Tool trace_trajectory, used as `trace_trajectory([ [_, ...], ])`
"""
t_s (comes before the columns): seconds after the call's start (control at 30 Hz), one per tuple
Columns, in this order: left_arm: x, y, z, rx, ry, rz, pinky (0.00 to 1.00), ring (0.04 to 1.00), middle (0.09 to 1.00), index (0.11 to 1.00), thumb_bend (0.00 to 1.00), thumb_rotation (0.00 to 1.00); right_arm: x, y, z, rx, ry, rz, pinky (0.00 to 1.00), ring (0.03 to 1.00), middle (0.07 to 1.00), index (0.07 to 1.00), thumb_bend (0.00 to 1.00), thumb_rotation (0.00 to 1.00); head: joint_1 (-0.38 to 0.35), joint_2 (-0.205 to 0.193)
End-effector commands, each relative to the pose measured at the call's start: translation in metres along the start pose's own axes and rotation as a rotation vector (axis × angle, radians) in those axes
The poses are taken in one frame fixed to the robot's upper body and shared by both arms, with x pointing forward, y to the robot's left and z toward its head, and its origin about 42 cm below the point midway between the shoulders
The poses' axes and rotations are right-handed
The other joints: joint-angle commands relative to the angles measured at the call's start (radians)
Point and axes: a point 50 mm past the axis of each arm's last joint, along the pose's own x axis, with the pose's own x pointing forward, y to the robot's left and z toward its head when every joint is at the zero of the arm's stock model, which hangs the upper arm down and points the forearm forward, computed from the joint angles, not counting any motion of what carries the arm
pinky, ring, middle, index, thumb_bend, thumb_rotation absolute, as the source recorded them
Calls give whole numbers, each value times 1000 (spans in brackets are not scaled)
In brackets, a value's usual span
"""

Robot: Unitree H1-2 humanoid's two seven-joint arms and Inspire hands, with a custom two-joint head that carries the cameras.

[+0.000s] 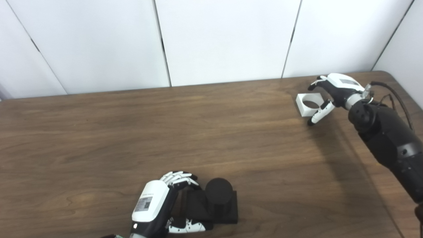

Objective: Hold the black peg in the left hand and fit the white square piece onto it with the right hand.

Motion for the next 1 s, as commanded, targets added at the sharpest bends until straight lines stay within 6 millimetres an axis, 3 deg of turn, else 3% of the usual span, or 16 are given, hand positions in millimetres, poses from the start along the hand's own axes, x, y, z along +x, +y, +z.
trace_trajectory([
  [0.0, -5, -6, 1, -6, 5, -33, 849, 824, 765, 484, 519, 45, 4, -32, 1, -36, -24, -82, 996, 1000, 958, 789, 846, 220, 0, 1],
  [0.57, -7, -7, 5, -15, 9, -32, 855, 828, 768, 484, 519, 44, 1, -27, 5, -28, -75, -61, 856, 933, 857, 620, 775, 93, -2, 5],
  [0.6, -6, -7, 6, -15, 9, -31, 854, 827, 768, 484, 519, 44, 1, -26, 5, -25, -73, -57, 847, 929, 852, 543, 626, 117, -2, 5],
  [0.67, -6, -7, 6, -16, 8, -30, 853, 826, 768, 484, 519, 44, 0, -25, 4, -18, -72, -52, 839, 925, 847, 503, 549, 129, -2, 5],
  [0.97, -6, -6, 6, -12, 8, -28, 852, 823, 766, 484, 519, 45, -1, -24, 3, -20, -77, -45, 804, 905, 817, 487, 519, 123, -5, 8],
])
